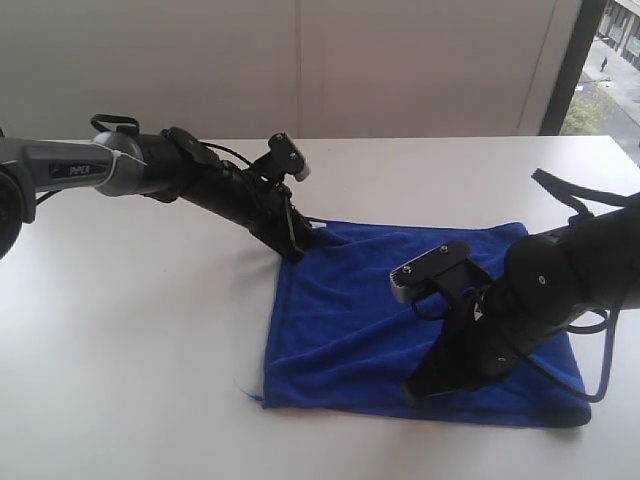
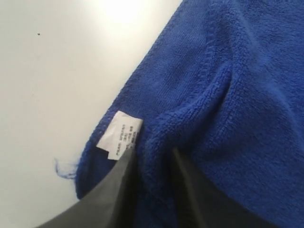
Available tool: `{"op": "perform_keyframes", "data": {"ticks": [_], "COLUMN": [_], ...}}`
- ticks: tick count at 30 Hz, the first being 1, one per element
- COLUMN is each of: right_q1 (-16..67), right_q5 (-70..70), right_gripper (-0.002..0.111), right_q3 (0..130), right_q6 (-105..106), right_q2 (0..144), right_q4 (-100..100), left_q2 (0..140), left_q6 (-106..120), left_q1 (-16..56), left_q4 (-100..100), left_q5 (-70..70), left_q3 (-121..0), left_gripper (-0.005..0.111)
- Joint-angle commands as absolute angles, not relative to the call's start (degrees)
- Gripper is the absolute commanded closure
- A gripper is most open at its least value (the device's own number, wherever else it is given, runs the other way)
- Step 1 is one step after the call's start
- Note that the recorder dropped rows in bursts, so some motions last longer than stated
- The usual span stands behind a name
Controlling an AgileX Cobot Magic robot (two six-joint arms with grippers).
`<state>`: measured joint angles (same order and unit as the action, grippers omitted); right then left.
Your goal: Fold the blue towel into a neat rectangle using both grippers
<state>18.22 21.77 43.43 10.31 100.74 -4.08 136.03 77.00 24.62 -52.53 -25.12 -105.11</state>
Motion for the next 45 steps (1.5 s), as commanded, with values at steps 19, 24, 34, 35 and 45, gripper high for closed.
{"op": "perform_keyframes", "data": {"ticks": [19, 24, 34, 35, 45], "right_q1": [18.95, 18.95, 18.95, 18.95, 18.95], "right_q5": [26.66, 27.04, 27.04, 27.04, 27.04], "right_gripper": [0.108, 0.108, 0.108, 0.108, 0.108], "right_q3": [41.08, 41.08, 41.08, 41.08, 41.08], "right_q6": [9.97, 9.97, 9.97, 9.97, 9.97], "right_q2": [104.86, 104.84, 104.84, 104.84, 104.84], "right_q4": [-5.95, -5.95, -5.95, -5.95, -5.95], "left_q2": [135.58, 135.79, 137.06, 136.98, 134.72], "left_q6": [78.43, 80.98, 81.07, 81.07, 81.12], "left_q1": [24.68, 24.68, 24.68, 24.68, 24.68], "left_q4": [-55.25, -59.13, -59.13, -59.13, -59.13], "left_q5": [-27.58, -27.99, -27.89, -27.78, -25.98], "left_q3": [-105.46, -105.46, -105.46, -105.46, -105.46], "left_gripper": [0.07, 0.075, 0.093, 0.097, 0.107]}}
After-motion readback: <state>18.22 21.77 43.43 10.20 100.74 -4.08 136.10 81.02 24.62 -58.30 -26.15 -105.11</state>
